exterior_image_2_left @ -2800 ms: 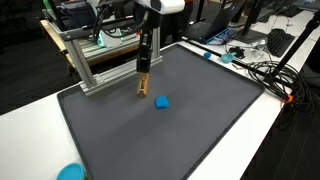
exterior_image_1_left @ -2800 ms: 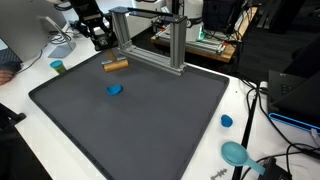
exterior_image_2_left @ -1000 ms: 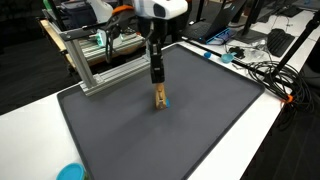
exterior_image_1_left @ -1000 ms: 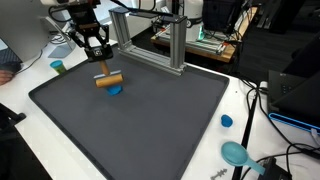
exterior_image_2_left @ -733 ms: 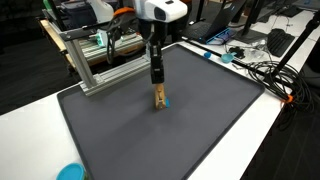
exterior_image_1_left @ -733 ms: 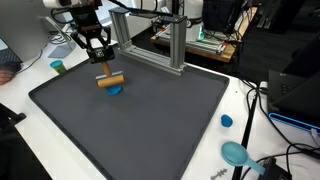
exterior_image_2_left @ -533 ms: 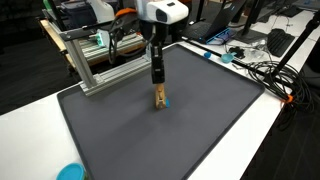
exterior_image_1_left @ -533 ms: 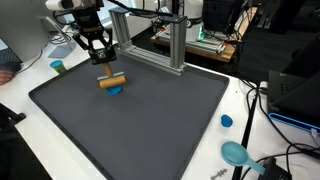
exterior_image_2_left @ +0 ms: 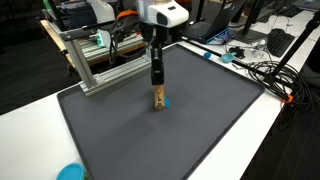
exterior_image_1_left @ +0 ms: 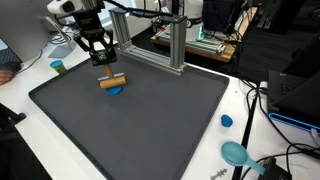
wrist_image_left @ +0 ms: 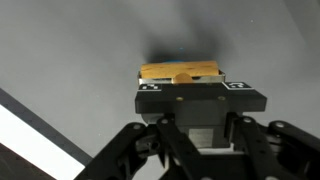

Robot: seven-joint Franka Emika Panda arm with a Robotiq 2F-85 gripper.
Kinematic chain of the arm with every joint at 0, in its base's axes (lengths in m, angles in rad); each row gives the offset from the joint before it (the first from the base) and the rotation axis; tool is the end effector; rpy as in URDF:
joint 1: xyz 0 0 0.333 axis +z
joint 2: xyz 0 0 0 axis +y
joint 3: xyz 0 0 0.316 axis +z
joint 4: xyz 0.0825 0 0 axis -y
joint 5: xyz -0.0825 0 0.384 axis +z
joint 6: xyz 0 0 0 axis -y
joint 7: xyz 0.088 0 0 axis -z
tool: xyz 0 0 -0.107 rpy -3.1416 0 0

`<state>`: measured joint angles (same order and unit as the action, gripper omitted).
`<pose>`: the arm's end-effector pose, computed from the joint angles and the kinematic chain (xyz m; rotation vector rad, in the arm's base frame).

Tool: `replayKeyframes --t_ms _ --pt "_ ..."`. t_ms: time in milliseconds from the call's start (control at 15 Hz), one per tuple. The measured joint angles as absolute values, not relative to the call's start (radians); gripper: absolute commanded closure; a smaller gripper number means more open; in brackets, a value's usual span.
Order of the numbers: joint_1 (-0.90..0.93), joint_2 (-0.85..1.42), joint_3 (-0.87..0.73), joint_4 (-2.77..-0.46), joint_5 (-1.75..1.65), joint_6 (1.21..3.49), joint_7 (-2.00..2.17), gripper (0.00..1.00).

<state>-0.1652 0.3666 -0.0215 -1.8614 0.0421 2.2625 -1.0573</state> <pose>0.6257 -0.1162 0.3253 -2.8639 -1.2890 -0.0673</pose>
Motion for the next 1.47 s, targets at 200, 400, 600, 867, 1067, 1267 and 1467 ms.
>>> replayKeyframes --t_ms 200,400,600,867,1067,1267,1467 --pt "-0.165 0.387 -0.021 -1.854 0.038 2.263 -1.048 0.53" --pt "-0.165 0.388 -0.021 -1.853 0.038 2.263 -1.048 0.78" --pt "-0.167 0.389 -0.018 -1.853 0.042 2.263 -1.053 0.78" --pt "-0.168 0.393 0.0 -1.852 0.045 2.269 -1.058 0.78" --pt "-0.168 0.398 0.005 -1.847 0.046 2.269 -1.058 0.78" --pt "-0.171 0.406 0.005 -1.835 0.056 2.263 -1.058 0.53" --pt "-0.173 0.415 0.005 -1.819 0.058 2.246 -1.056 0.53"
